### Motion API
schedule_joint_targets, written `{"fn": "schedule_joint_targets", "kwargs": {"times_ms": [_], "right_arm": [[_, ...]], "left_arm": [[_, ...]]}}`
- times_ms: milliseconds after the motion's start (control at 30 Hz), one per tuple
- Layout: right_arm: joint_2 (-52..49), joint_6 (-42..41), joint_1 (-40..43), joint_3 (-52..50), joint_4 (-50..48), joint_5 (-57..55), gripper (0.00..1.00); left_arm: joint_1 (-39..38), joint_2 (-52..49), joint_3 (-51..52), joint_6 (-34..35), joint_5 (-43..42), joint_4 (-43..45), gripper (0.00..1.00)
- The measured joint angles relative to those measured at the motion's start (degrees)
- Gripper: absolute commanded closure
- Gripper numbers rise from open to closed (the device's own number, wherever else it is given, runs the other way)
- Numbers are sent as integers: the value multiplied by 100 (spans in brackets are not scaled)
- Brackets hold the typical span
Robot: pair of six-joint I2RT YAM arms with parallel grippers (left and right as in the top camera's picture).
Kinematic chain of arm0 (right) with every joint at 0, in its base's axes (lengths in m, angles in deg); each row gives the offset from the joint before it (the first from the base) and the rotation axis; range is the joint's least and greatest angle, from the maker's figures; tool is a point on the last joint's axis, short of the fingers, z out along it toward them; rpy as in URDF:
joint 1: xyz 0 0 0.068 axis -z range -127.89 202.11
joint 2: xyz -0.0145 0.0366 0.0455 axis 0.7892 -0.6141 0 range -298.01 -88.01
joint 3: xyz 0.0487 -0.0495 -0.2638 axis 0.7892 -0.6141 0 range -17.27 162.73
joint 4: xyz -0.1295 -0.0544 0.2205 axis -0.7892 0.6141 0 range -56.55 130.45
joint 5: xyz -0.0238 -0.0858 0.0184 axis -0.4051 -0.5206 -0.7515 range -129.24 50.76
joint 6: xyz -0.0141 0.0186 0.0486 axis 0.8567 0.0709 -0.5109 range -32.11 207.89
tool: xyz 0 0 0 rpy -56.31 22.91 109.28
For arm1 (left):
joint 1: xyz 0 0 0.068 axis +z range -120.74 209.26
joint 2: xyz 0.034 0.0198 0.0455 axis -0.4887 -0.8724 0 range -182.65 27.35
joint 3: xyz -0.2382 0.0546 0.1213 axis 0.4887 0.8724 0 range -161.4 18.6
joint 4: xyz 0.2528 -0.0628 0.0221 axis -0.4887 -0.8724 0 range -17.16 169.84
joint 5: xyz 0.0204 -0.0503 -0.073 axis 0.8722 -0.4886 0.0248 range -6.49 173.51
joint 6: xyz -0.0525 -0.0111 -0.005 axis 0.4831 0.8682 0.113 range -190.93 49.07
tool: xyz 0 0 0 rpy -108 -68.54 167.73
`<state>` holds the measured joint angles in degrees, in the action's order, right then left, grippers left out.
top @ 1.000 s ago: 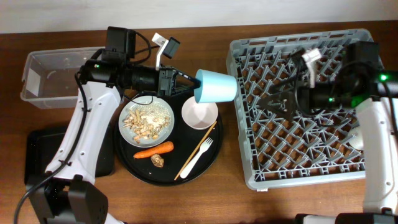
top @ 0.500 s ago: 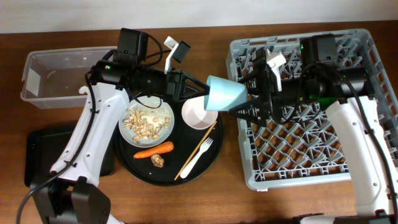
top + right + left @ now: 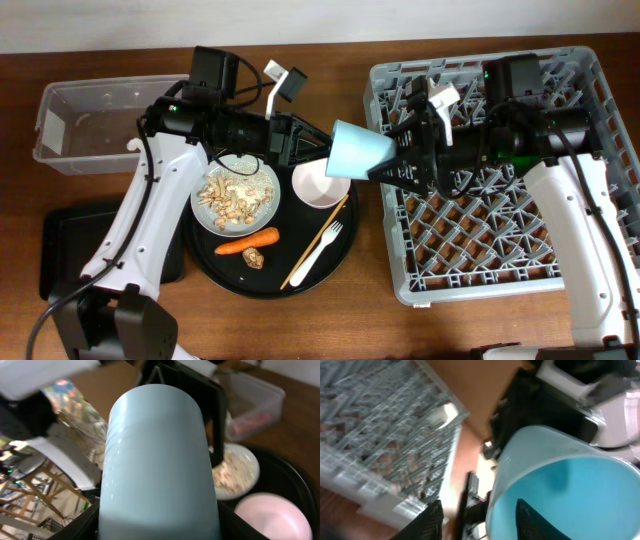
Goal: Sort waste into correct bins and load items into the dishwasher rack
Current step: 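Hand the blue cup from left gripper to right gripper, then place the blue cup upside down in the rack with right gripper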
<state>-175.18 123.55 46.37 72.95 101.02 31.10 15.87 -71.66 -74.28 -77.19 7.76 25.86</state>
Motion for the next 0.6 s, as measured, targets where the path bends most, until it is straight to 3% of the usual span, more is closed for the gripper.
{"fn": "schedule_joint_targets", "kwargs": {"times_ms": [333,467,600], "right_arm": [[-31,-2243,490,240,210,-4251,59],[-31,-3018,1255,520,236,-5643,58],[-72,-3477,2114,535,229,-6411,64]], "left_arm": [[219,0,-2,472,4767,-1528,52],[400,0,-2,656,5705,-1598,52],[409,0,-2,704,6008,-1600,52]]}}
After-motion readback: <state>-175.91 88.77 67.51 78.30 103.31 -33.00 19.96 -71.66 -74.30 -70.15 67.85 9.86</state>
